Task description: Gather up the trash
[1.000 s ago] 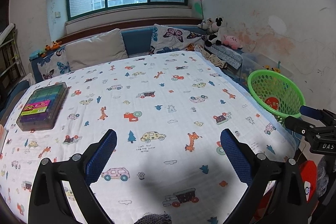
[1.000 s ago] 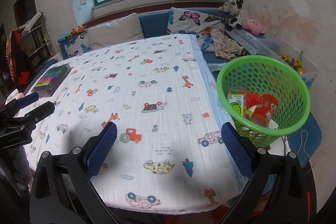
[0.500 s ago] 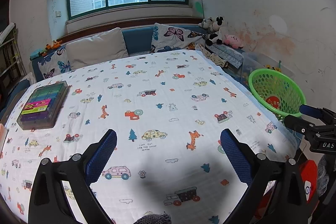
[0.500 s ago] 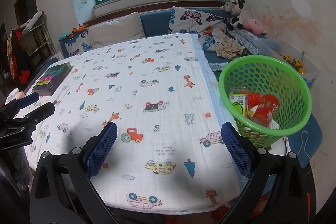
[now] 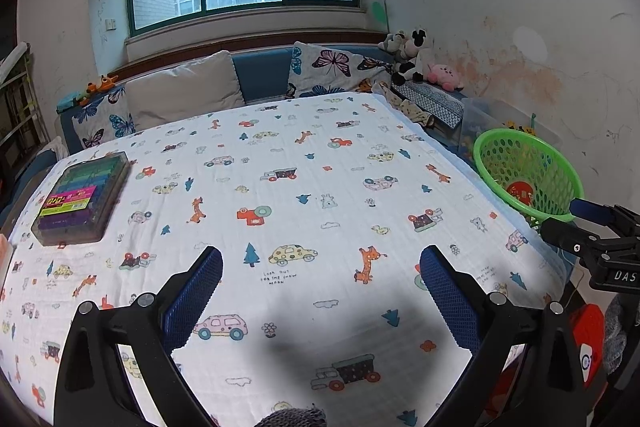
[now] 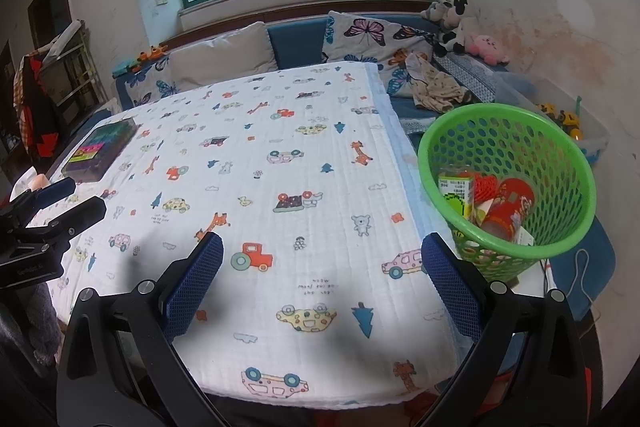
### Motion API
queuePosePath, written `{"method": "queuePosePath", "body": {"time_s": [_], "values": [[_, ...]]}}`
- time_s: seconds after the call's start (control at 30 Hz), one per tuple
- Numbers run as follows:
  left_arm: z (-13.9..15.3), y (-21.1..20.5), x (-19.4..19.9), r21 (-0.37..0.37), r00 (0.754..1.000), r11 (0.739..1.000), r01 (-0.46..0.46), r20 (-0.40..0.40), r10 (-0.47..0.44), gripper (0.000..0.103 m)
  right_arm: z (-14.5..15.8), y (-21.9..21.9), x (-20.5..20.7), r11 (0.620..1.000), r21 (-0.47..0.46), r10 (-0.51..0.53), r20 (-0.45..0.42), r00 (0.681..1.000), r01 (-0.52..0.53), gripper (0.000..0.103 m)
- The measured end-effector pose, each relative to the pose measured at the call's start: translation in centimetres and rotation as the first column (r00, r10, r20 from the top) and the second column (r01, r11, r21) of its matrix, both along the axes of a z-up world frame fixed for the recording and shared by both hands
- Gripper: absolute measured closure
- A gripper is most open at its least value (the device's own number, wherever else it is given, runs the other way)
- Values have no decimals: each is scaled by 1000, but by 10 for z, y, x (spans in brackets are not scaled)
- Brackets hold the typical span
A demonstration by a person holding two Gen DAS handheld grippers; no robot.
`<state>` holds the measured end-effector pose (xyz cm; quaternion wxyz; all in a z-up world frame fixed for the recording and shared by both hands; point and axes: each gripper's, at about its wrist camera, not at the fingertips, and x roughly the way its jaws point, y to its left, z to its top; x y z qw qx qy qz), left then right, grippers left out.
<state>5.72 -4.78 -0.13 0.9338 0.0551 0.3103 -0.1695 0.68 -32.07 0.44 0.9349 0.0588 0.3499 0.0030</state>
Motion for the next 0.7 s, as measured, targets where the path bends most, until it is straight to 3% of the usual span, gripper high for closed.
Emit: {"method": "queuePosePath", "body": {"time_s": [0.7], "values": [[5,1,-7,-8,998,999,-43,48,43,7,1,-1,-3,1000,16,7,19,1000,-8,4]]}}
